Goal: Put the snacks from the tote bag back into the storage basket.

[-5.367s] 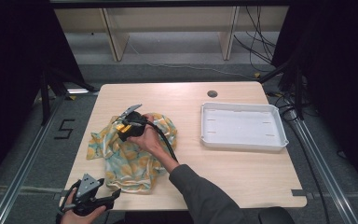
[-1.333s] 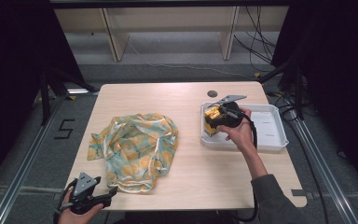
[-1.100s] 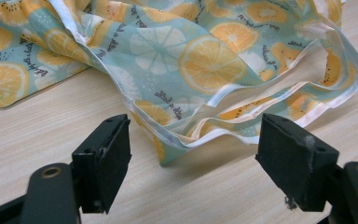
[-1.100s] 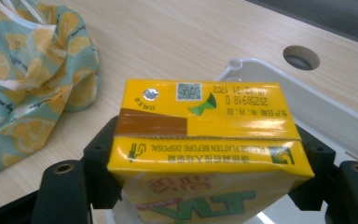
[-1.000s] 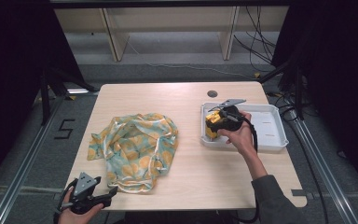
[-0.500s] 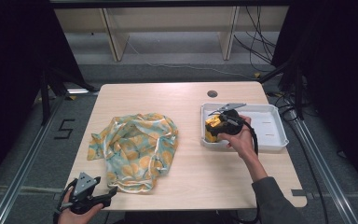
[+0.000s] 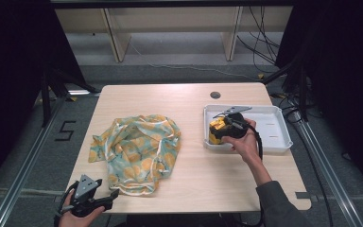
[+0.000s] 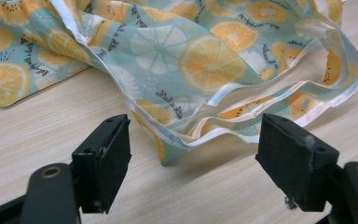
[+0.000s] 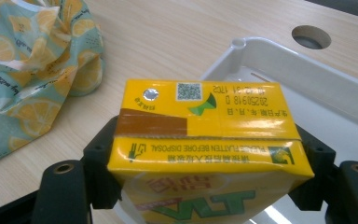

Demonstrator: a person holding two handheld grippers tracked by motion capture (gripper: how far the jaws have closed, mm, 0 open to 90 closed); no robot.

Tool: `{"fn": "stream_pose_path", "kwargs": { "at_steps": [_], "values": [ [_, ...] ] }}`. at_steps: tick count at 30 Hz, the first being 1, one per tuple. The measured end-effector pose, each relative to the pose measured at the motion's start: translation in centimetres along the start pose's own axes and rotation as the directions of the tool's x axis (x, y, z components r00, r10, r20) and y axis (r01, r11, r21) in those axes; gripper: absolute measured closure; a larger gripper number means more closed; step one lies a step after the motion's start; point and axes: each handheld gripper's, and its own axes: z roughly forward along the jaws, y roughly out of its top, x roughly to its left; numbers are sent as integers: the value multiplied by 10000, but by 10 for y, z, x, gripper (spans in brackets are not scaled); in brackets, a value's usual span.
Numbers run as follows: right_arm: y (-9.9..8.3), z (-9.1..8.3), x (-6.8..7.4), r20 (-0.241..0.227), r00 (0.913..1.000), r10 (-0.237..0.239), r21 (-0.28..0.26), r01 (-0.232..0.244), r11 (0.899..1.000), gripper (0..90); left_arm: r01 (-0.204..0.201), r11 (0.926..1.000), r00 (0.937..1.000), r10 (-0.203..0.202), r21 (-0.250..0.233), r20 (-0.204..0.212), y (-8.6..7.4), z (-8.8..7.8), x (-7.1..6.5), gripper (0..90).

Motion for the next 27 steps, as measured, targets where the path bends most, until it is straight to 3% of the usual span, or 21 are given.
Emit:
{"fn": "stream_pose_path", "kwargs": {
  "at_steps": [6, 7, 9, 10, 11, 13, 14, 20, 21, 22, 24, 27],
  "values": [
    [-2, 4, 3, 65, 10000, -36, -262, 38, 9996, 294, 167, 9998, 9998, -165, -148, 131, 0, 1, -1, 250],
    [-2, 3, 2, 39, 9997, -229, -102, 230, 9997, 294, -121, 9999, 9999, 119, 102, 113, 0, -2, 1, 250],
    [-2, 4, 4, 58, 10000, -34, -222, 35, 9997, 294, -97, 9999, 9999, 96, 85, 115, 0, -2, 1, 250],
    [-2, 2, 6, -23, 9996, 293, -7, -293, 9996, 294, 184, 9997, 9998, -182, -160, 115, 0, 0, -2, 250],
    [-4, 2, 5, 57, 9999, -161, -119, 162, 9998, 293, 242, 9996, 9997, -240, -159, 105, 0, 0, -2, 250],
    [-4, 3, 8, 87, 9999, 96, -202, -94, 9998, 293, 199, 9997, 9997, -197, -141, 148, 0, 0, -1, 250],
    [-6, 3, 7, 181, 9995, -263, -283, 268, 9992, 293, 200, 9997, 9997, -198, -158, 131, 0, 0, -1, 250],
    [-12, -2, 9, 304, 9994, -186, -242, 193, 9995, 291, 102, 9998, 9998, -99, -168, 180, 0, 0, -1, 249],
    [-13, -1, 9, 395, 9990, -203, -490, 222, 9986, 291, 100, 9998, 9998, -97, -163, 190, 0, 0, -1, 250],
    [-13, -3, 11, 333, 9994, 126, -352, -114, 9993, 291, 98, 9998, 9998, -95, -161, 185, 0, 0, -2, 250],
    [-15, -3, 9, 417, 9989, -211, -384, 227, 9990, 291, 101, 9998, 9998, -98, -167, 195, 0, 0, -2, 249],
    [-17, -5, 11, 492, 9987, -124, -372, 143, 9992, 290, 76, 9998, 9998, -73, -157, 205, 0, 0, -1, 250]
  ]
}}
